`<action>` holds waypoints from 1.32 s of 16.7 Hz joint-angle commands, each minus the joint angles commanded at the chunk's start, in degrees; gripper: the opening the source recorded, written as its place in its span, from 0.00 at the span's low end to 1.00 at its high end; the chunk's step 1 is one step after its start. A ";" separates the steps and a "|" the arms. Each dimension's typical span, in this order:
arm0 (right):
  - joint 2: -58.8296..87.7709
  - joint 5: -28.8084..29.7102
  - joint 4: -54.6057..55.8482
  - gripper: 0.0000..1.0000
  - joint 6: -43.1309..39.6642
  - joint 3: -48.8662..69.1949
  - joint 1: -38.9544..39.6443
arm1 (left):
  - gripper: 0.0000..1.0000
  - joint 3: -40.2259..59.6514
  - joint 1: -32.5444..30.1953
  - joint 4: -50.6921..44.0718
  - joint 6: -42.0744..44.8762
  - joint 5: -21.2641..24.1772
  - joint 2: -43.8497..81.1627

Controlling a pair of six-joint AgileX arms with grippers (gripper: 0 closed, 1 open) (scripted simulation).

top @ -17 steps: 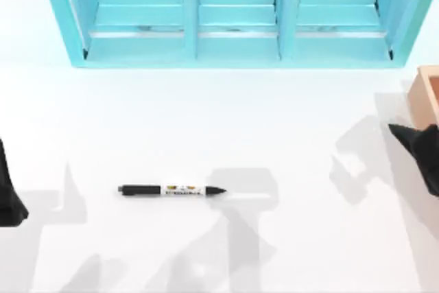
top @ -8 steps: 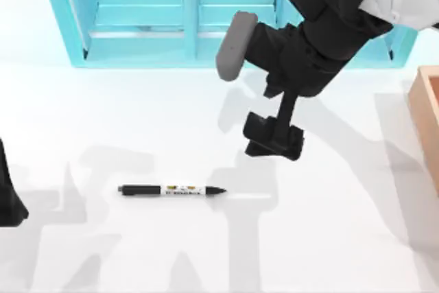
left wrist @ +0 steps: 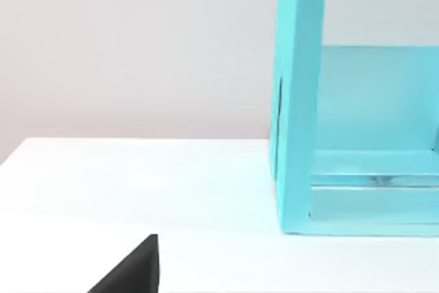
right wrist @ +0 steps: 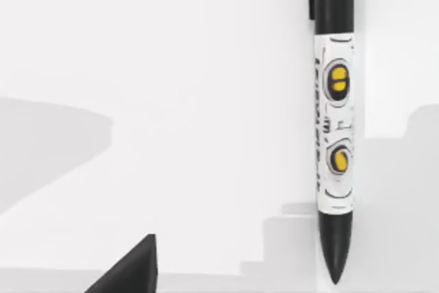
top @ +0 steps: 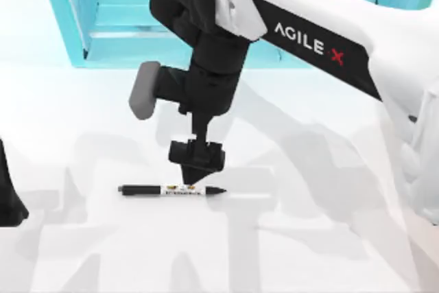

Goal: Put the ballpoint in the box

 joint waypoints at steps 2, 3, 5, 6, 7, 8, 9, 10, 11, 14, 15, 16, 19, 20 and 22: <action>4.50 0.17 -2.98 1.00 -0.60 6.95 0.66 | 1.00 0.00 0.00 0.00 0.00 0.00 0.00; 6.38 0.28 -4.20 1.00 -0.81 9.94 0.89 | 1.00 0.00 0.00 0.00 0.00 0.00 0.00; 9.17 0.53 -5.98 1.00 -1.04 14.58 1.16 | 1.00 0.00 0.00 0.00 0.00 0.00 0.00; 10.05 0.63 -6.57 1.00 -1.10 16.19 1.22 | 1.00 0.00 0.00 0.00 0.00 0.00 0.00; 10.66 0.72 -6.99 1.00 -1.13 17.36 1.26 | 1.00 0.00 0.00 0.00 0.00 0.00 0.00; 10.97 0.77 -7.21 1.00 -1.15 18.01 1.27 | 1.00 0.00 0.00 0.00 0.00 0.00 0.00; 11.01 0.77 -7.23 1.00 -1.15 18.07 1.27 | 1.00 0.00 0.00 0.00 0.00 0.00 0.00; 11.01 0.77 -7.23 1.00 -1.15 18.07 1.27 | 1.00 0.00 0.00 0.00 0.00 0.00 0.00; 11.01 0.77 -7.23 1.00 -1.15 18.07 1.27 | 1.00 0.00 0.00 0.00 0.00 0.00 0.00; 10.88 0.75 -7.03 1.00 -1.12 17.82 0.97 | 1.00 0.00 0.00 0.00 0.00 0.00 0.00; 10.87 0.76 -6.40 1.00 -1.09 17.16 1.13 | 1.00 0.00 0.00 0.00 0.00 0.00 0.00; 10.84 0.76 -5.29 1.00 -0.98 16.03 1.35 | 1.00 0.00 0.00 0.00 0.00 0.00 0.00; 10.72 0.78 0.21 1.00 -0.19 10.61 2.19 | 1.00 0.00 0.00 0.00 0.00 0.00 0.00; 10.69 0.79 2.48 1.00 0.15 8.40 2.52 | 1.00 0.00 0.00 0.00 0.00 0.00 0.00; 10.66 0.80 7.18 1.00 0.86 3.87 3.19 | 1.00 0.00 0.00 0.00 0.00 0.00 0.00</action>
